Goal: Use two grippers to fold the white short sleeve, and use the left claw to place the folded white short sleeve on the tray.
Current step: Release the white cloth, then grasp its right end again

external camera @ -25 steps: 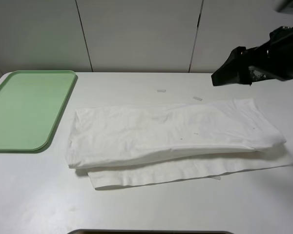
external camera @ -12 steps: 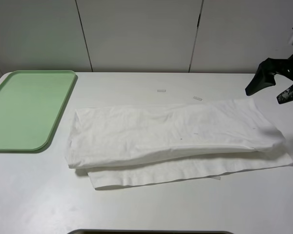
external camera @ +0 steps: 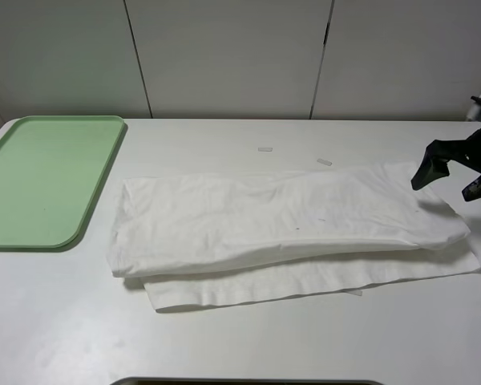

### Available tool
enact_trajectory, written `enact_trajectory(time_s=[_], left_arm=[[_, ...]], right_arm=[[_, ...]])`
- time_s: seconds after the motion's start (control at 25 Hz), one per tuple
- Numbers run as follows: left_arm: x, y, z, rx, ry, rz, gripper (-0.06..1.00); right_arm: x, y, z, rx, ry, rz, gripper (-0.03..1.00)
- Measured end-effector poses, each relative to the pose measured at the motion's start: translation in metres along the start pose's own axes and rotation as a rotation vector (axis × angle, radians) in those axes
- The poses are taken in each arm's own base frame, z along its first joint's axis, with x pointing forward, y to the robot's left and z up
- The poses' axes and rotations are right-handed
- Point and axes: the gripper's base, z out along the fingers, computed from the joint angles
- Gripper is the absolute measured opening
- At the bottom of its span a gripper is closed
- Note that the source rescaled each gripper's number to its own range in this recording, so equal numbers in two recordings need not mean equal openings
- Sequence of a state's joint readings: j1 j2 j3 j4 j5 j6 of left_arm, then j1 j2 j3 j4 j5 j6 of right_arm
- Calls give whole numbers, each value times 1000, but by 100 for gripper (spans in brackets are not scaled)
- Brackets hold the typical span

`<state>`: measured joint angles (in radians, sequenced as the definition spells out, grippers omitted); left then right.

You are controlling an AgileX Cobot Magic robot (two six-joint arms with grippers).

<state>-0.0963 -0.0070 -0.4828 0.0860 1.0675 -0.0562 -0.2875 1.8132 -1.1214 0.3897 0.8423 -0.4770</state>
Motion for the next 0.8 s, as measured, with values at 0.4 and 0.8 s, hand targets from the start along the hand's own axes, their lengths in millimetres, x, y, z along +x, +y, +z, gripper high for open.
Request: enact_trajectory(time_s=[0.4, 0.8], left_arm=[[0, 0, 0, 0, 0, 0, 100], [0, 0, 0, 0, 0, 0, 100]], right_arm=[[-2, -28, 59, 72, 34, 17, 100], [1, -36, 73, 62, 65, 32, 100]])
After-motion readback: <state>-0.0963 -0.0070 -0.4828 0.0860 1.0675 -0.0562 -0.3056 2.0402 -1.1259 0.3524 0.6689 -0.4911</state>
